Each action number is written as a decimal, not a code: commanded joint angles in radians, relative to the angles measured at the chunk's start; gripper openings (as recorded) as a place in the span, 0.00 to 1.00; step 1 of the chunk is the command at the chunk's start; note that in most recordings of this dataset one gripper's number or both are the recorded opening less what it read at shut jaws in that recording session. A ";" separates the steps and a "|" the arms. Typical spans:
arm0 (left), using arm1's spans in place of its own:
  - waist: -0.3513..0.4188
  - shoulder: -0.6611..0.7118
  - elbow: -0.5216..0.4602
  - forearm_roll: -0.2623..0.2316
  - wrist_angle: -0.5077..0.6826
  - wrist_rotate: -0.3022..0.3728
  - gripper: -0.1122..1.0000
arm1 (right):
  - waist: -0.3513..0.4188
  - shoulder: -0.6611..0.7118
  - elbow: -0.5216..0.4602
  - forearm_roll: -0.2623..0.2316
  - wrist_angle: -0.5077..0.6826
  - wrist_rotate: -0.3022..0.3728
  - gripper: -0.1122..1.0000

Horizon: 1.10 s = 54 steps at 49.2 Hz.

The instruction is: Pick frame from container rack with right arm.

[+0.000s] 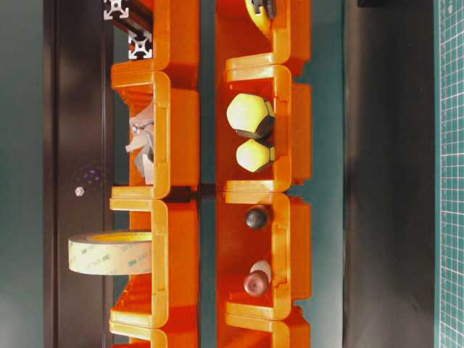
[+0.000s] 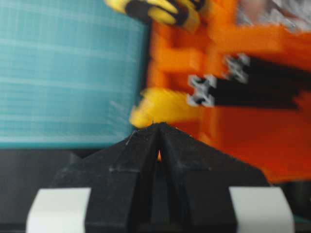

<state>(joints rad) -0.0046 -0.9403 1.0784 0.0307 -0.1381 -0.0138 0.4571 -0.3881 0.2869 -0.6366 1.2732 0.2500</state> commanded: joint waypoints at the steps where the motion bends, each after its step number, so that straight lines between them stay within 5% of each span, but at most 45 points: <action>1: 0.003 0.003 -0.029 0.002 -0.005 -0.002 0.10 | 0.071 0.061 -0.025 -0.144 0.103 0.031 0.12; 9: 0.005 0.003 -0.029 0.003 -0.005 -0.002 0.10 | 0.160 0.149 -0.028 -0.333 0.219 0.081 0.12; 15: 0.006 0.003 -0.029 0.003 -0.005 -0.002 0.10 | 0.198 0.181 -0.020 -0.416 0.276 0.109 0.12; 36: 0.008 0.003 -0.029 0.003 0.000 -0.002 0.10 | 0.249 0.287 -0.006 -0.549 0.403 0.107 0.12; 54: 0.008 -0.006 -0.031 0.002 0.000 -0.002 0.10 | 0.249 0.308 0.015 -0.558 0.405 0.110 0.12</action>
<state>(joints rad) 0.0015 -0.9449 1.0784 0.0307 -0.1335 -0.0153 0.7026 -0.0690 0.3083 -1.1827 1.6690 0.3574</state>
